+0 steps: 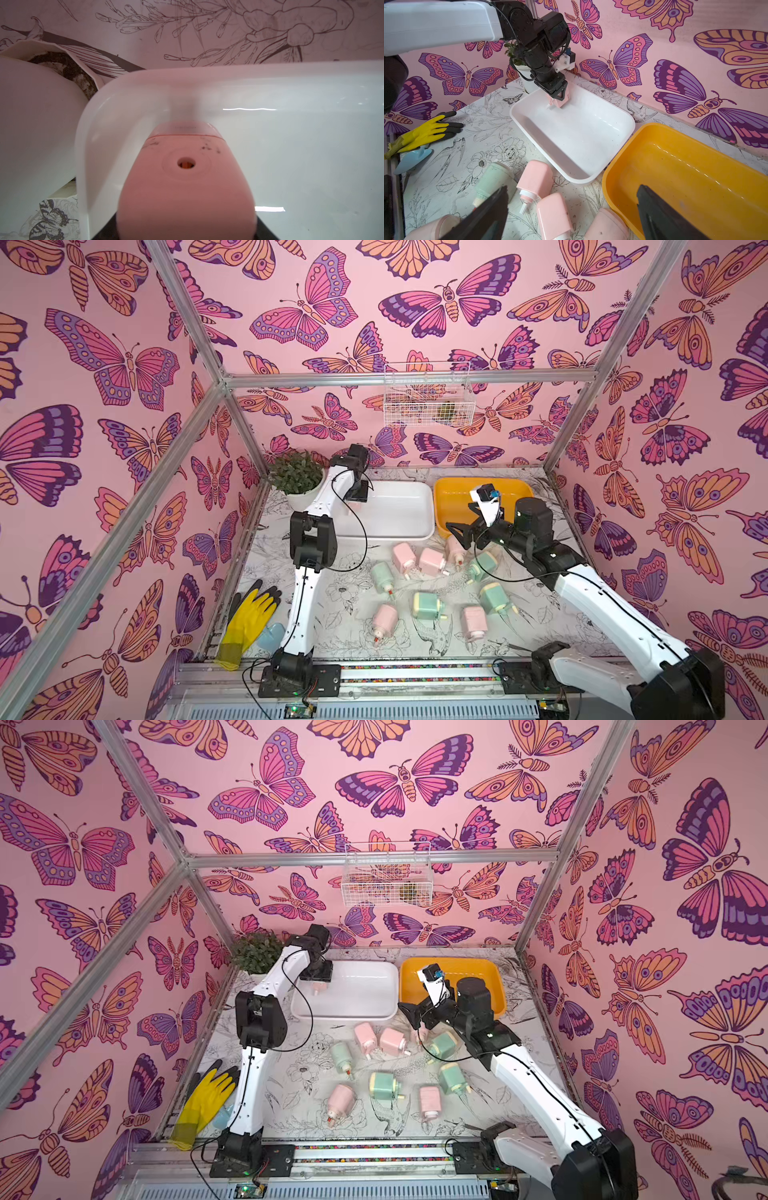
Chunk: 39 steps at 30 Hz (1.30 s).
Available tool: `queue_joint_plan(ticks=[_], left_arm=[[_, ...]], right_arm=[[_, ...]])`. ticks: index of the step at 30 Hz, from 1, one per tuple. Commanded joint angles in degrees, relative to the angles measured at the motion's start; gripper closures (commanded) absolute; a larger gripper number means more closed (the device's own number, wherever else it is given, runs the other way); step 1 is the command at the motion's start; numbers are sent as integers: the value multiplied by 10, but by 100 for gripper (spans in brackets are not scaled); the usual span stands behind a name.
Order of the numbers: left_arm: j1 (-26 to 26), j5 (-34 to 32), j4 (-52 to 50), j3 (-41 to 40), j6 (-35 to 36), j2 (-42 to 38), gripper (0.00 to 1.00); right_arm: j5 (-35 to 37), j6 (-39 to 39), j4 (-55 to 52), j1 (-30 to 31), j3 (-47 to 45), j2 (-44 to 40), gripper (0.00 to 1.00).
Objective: Place the pencil sharpeners by color into the storage box
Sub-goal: Place the pencil sharpener in the storage box.
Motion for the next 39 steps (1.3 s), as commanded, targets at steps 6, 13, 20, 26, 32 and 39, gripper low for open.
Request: queue_joint_plan(ticks=[6,13,20,26,32,39], left_arm=[[7,2,-6,35,-14,32,84],[11,-6,-5,53,-32,51,83],[12,6,-4,62,-44,60,74],[18,18,-4,60,-44,57,55],[19,22,-4,59,-41,58,37],[19,24,-4,57,-38,50,30]], right_arm=[[6,-11,5,4,6,5,1],[3,-15,-7,4,13,7,1],[3,-10,-10,4,10,6,1],[4,-11,-14,4,9,5,1],[4,-10,-12,4,6,4,1],[3,-8,-9,4,7,6,1]])
